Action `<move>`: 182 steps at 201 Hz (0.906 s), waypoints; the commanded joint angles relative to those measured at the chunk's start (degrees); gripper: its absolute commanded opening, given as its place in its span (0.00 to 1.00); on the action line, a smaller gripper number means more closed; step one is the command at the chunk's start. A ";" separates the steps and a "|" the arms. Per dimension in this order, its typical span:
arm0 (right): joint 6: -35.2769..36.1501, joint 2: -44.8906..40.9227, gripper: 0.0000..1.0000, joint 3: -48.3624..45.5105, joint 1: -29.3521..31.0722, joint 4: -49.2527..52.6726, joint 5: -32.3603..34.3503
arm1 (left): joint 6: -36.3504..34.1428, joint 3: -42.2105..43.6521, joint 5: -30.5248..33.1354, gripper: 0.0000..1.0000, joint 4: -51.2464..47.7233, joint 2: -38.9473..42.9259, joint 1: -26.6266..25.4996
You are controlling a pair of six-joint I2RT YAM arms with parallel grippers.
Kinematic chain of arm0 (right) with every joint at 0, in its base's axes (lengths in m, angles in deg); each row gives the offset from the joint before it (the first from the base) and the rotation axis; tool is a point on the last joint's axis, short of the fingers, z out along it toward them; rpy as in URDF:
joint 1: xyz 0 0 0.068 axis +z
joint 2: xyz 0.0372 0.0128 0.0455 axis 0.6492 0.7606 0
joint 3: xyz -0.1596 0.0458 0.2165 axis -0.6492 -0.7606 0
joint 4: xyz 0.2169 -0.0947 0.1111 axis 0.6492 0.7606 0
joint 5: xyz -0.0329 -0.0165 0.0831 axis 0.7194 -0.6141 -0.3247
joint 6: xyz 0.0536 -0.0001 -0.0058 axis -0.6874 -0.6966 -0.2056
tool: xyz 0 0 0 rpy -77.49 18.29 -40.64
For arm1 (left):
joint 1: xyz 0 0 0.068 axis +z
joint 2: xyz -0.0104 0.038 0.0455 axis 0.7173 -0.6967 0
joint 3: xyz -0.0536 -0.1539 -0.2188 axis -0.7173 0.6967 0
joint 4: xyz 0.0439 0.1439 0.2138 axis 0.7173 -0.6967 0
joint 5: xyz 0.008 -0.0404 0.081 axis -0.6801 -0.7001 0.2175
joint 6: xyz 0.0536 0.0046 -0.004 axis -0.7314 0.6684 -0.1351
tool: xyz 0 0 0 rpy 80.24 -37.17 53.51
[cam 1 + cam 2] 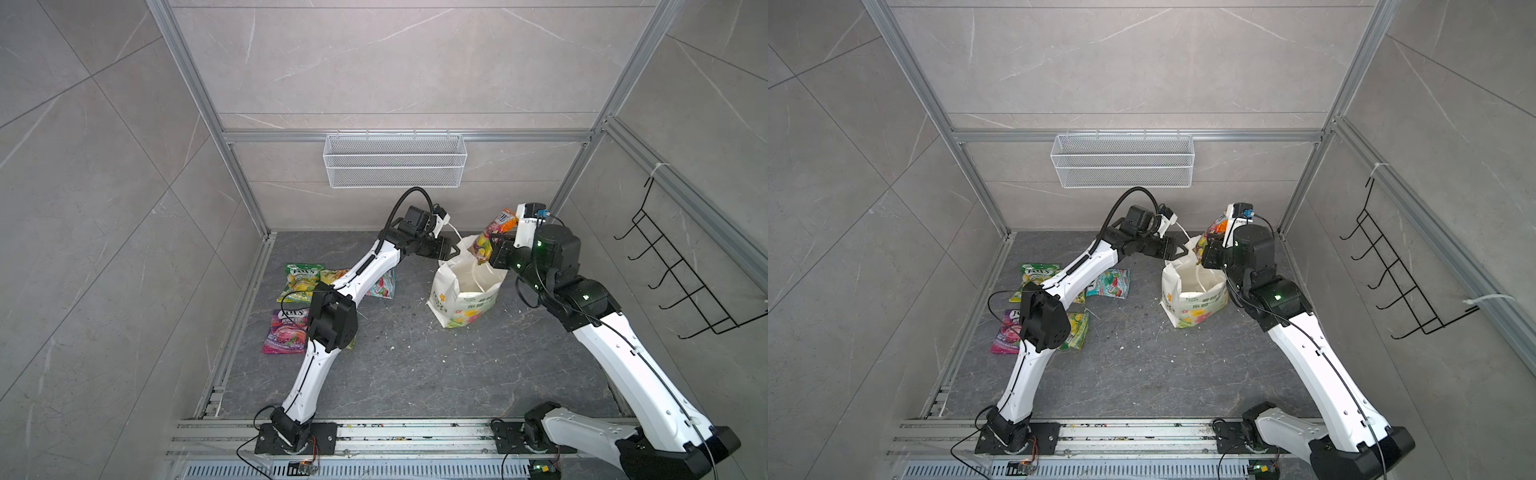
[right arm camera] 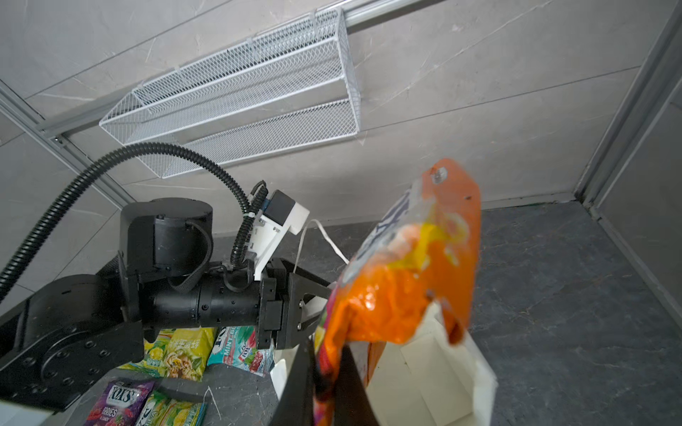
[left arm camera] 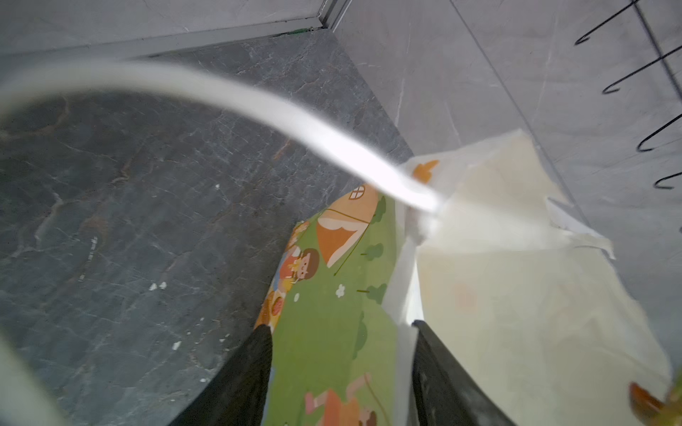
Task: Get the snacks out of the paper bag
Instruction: 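Carry the Fruits packet toward the other packets while the left gripper releases the bag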
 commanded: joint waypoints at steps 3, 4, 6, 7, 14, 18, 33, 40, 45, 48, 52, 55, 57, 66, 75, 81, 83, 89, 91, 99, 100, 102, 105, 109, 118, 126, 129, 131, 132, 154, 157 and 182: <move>0.85 0.81 0.00 -0.10 -0.07 -3.41 -0.86 | -6.86 1.97 3.91 0.66 -1.90 4.85 -0.05; 0.87 0.83 0.00 -0.14 -0.02 -3.37 -0.81 | -7.00 2.03 3.94 0.66 -1.84 4.91 -0.03; 0.96 1.02 0.00 -0.14 -0.03 -3.23 -0.64 | -7.17 2.07 3.94 0.66 -1.79 5.09 -0.02; 0.97 1.02 0.00 -0.15 -0.01 -3.23 -0.57 | -7.24 2.08 3.96 0.66 -1.79 5.21 -0.02; 1.03 1.39 0.00 -0.41 -0.08 -3.23 -0.26 | -8.08 1.85 4.43 0.66 -1.78 5.65 -0.01; 1.06 1.61 0.00 -0.55 -0.06 -3.34 -0.15 | -8.51 1.64 4.60 0.68 -1.86 5.88 -0.01; 0.98 2.15 0.00 -0.98 -0.03 -3.42 0.08 | -9.83 0.30 4.03 0.71 -2.39 6.18 -0.04; 0.85 2.34 0.00 -1.10 -0.07 -3.52 0.17 | -9.91 -0.38 4.29 0.71 -2.89 6.12 -0.06; 0.80 2.38 0.00 -1.22 -0.06 -3.65 0.16 | -9.95 -0.57 4.04 0.71 -2.88 6.25 -0.10; 0.76 2.42 0.00 -1.36 -0.04 -3.61 0.22 | -9.91 -0.58 3.97 0.71 -2.74 6.33 -0.10; 0.68 2.43 0.00 -1.39 -0.02 -3.76 0.38 | -9.73 -0.48 3.91 0.72 -2.54 6.42 -0.15; 0.64 2.43 0.00 -1.46 -0.02 -3.76 0.50 | -9.63 -0.51 3.85 0.73 -2.49 6.46 -0.11; 0.63 2.43 0.00 -1.53 -0.05 -3.81 0.52 | -9.54 -0.54 3.77 0.74 -2.42 6.53 -0.06; 0.55 2.52 0.00 -1.58 -0.07 -3.79 0.60 | -9.58 -0.73 2.99 0.79 -2.31 6.68 -0.10; 0.55 2.47 0.00 -1.58 -0.06 -3.74 0.60 | -9.53 -0.33 2.30 0.81 -1.60 7.12 -0.10; 0.52 2.51 0.00 -1.60 -0.07 -3.71 0.56 | -9.36 0.06 1.94 0.84 -0.90 7.63 -0.12; 0.54 2.51 0.00 -1.58 -0.02 -3.71 0.58 | -9.34 0.22 1.86 0.84 -0.66 7.75 -0.11; 0.62 2.60 0.00 -1.62 -0.08 -3.76 0.56 | -9.14 0.54 1.51 0.87 0.00 8.10 -0.13; 0.63 2.67 0.00 -1.52 -0.03 -3.74 0.62 | -9.05 0.58 1.45 0.88 0.12 8.13 -0.11; 0.61 2.77 0.00 -1.43 -0.06 -3.58 0.61 | -8.89 0.44 1.25 0.93 0.48 8.39 -0.10; 0.67 2.82 0.00 -1.42 -0.06 -3.54 0.63 | -8.89 0.42 1.16 0.93 0.54 8.40 -0.10; 0.71 2.86 0.00 -1.38 -0.07 -3.53 0.58 | -8.90 0.35 0.92 0.93 0.58 8.47 -0.12; 0.72 2.93 0.00 -1.44 -0.07 -3.57 0.60 | -8.85 0.29 0.58 0.93 0.71 8.51 -0.12; 0.80 3.02 0.00 -1.40 -0.05 -3.48 0.74 | -8.77 0.24 0.38 0.93 0.91 8.68 -0.10; 0.72 3.13 0.00 -1.45 -0.06 -3.50 1.03 | -8.33 0.32 0.68 0.94 1.37 9.04 -0.17; 0.72 3.13 0.00 -1.45 -0.07 -3.49 1.23 | -8.11 0.22 0.66 0.94 1.79 9.32 -0.10; 0.72 3.13 0.00 -1.56 -0.02 -3.48 1.26 | -8.01 0.25 0.66 0.94 1.94 9.43 -0.10; 0.72 3.20 0.00 -1.57 -0.12 -3.47 1.26 | -7.97 0.24 0.71 0.94 2.05 9.49 -0.10; 0.68 3.21 0.00 -1.62 -0.09 -3.49 1.26 | -7.99 0.24 0.67 0.95 2.05 9.49 -0.10; 0.82 3.47 0.00 -1.49 -0.06 -3.16 1.65 | -8.28 -0.14 0.57 0.96 2.77 10.24 -0.10; 0.87 3.48 0.00 -1.49 -0.07 -3.15 1.64 | -8.28 -0.26 0.55 0.97 2.91 10.39 -0.10; 0.81 3.55 0.00 -1.71 -0.01 -3.35 2.14 | -6.17 -0.60 -3.06 0.97 5.33 10.28 0.65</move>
